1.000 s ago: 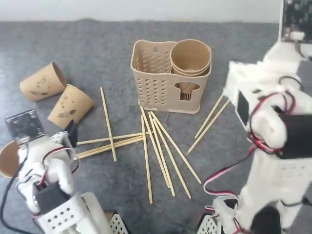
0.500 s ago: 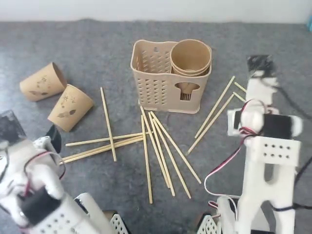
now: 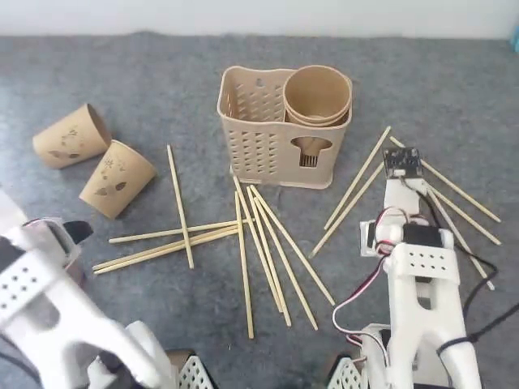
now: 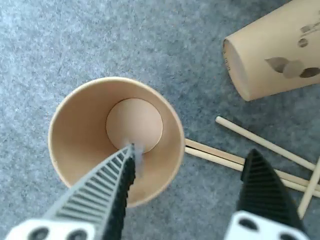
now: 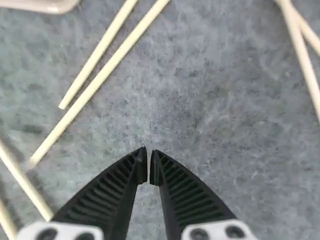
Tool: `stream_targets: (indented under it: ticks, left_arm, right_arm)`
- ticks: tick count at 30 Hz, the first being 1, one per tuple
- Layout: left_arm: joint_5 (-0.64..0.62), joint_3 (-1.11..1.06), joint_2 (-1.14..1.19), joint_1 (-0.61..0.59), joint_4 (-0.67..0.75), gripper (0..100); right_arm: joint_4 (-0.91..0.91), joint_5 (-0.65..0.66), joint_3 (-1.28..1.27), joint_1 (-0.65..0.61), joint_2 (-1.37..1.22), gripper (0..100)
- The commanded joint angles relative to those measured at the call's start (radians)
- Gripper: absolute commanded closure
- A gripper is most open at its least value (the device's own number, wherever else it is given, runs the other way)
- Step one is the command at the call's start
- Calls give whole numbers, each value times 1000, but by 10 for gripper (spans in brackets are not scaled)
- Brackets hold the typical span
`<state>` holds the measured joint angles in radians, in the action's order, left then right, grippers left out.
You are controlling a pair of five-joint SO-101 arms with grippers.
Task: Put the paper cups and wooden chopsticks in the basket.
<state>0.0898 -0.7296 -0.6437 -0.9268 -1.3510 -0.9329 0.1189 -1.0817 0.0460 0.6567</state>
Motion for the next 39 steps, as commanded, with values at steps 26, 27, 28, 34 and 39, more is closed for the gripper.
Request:
stream_targets:
  ticks: [26, 27, 28, 34, 39]
  left_arm:
    - [2, 74, 58, 130, 9, 988]
    - [-12, 91, 29, 147, -11, 988]
    - [-38, 114, 3, 164, -29, 988]
    - [-114, 397, -58, 305, -199, 988]
    - [-187, 710, 81, 494, -350, 988]
  right_arm:
    - [42, -12, -34, 13, 48, 961]
    - [42, -12, -34, 13, 48, 961]
    - [42, -12, -35, 13, 48, 961]
    - [42, -9, -35, 15, 48, 961]
    - [44, -11, -35, 47, 48, 961]
